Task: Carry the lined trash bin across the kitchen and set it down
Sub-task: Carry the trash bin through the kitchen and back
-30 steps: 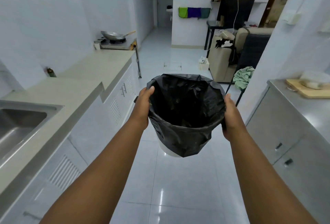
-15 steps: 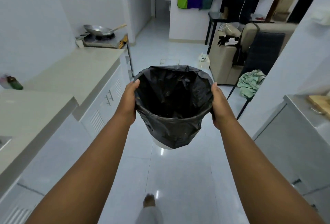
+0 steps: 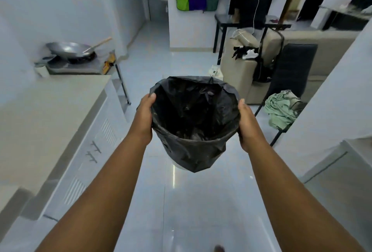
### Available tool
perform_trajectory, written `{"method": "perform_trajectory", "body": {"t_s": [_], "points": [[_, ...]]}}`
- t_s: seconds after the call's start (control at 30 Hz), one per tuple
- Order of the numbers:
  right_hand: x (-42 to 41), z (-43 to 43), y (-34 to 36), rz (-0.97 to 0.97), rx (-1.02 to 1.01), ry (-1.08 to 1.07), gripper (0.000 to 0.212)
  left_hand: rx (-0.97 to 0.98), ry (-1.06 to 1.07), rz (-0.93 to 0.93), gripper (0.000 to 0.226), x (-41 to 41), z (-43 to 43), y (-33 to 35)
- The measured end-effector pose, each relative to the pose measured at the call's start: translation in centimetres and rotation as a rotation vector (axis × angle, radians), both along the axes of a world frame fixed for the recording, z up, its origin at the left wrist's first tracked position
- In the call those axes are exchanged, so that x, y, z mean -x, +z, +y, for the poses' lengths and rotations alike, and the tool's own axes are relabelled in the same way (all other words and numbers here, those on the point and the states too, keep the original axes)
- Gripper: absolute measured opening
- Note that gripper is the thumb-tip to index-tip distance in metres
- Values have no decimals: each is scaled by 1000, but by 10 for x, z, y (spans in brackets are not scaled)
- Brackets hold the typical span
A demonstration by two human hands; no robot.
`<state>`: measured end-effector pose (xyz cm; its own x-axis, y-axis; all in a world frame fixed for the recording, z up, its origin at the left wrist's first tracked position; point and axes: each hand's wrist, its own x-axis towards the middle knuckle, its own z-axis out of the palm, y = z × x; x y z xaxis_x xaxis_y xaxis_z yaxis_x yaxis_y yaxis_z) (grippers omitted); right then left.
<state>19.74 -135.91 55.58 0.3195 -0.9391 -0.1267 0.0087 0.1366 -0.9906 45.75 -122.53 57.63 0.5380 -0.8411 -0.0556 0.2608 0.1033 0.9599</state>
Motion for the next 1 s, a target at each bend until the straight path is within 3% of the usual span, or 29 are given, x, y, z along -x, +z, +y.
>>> {"method": "perform_trajectory", "body": {"t_s": [0.1, 0.37, 0.5, 0.73, 0.9, 1.0], "points": [[-26, -50, -8, 21, -52, -12, 112, -23, -20, 9, 55, -31, -58, -8], [-95, -244, -28, 14, 5, -22, 119, -38, -28, 11, 60, -88, -244, -27], [-124, -342, -30, 37, -28, 39, 105, -64, 27, 19, 67, -109, -327, -27], [-200, -505, -14, 18, -14, 82, 101, -16, 69, -5, 60, -175, -473, -6], [-274, -602, -26, 32, 0, 114, 115, 14, 92, 1, 51, -245, -566, -18], [-323, -650, -30, 16, -10, 126, 97, 17, 81, 23, 54, -296, -625, -28]]}}
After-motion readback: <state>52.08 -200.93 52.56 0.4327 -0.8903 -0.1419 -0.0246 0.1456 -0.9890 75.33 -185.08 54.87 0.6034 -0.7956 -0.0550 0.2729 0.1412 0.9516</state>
